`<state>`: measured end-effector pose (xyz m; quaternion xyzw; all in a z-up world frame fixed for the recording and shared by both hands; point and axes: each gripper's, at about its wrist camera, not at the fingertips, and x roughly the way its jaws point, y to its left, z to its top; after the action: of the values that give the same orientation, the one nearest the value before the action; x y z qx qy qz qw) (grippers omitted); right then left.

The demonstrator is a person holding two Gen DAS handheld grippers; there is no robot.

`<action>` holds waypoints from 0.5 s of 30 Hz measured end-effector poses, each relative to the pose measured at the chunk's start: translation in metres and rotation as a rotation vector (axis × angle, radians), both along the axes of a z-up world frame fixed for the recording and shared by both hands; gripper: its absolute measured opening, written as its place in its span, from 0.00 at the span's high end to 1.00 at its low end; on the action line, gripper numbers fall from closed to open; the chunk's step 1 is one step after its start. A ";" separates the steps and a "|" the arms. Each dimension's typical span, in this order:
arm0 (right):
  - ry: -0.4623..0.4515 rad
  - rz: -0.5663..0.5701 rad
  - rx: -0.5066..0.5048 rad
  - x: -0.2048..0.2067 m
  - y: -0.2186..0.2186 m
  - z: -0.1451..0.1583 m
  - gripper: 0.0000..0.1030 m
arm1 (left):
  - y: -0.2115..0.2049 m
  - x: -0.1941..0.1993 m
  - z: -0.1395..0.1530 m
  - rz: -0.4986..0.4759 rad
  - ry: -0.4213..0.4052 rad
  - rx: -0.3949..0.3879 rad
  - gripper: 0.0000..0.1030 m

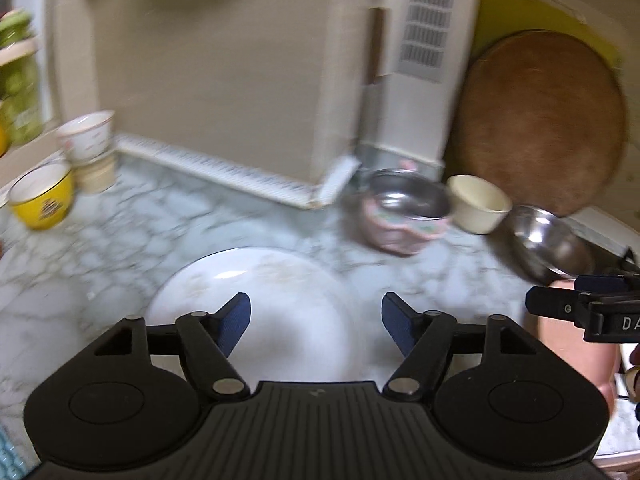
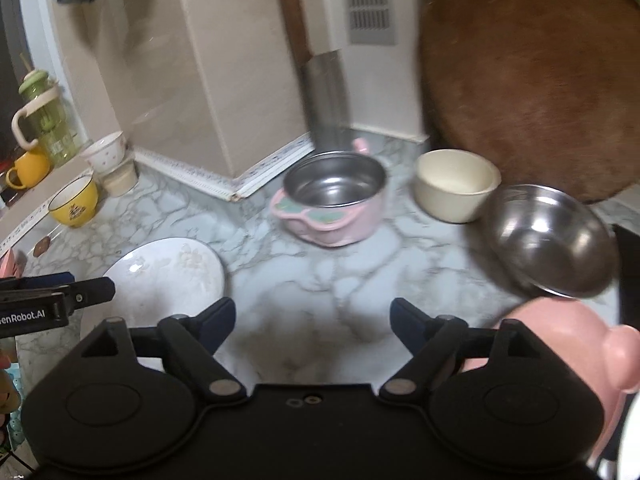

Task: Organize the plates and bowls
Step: 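Open both tools and move them to the small white plate on the stove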

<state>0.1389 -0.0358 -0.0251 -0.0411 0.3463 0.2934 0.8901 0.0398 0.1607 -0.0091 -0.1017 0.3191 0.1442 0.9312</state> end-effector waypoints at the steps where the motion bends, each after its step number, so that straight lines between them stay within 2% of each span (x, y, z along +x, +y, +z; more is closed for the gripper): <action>1: -0.014 -0.014 0.007 -0.003 -0.008 0.003 0.03 | -0.008 0.002 0.002 -0.019 -0.011 0.001 0.26; 8: -0.084 -0.098 0.006 -0.019 -0.069 0.020 0.01 | -0.073 0.023 0.016 -0.189 -0.067 0.008 0.23; 15: -0.098 -0.239 -0.013 -0.033 -0.140 0.017 0.01 | -0.145 0.050 0.017 -0.372 -0.051 -0.024 0.23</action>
<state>0.1057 -0.1758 -0.0080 -0.0199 0.3066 0.1806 0.9343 0.0901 0.0161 0.0083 -0.0556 0.3104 -0.0367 0.9483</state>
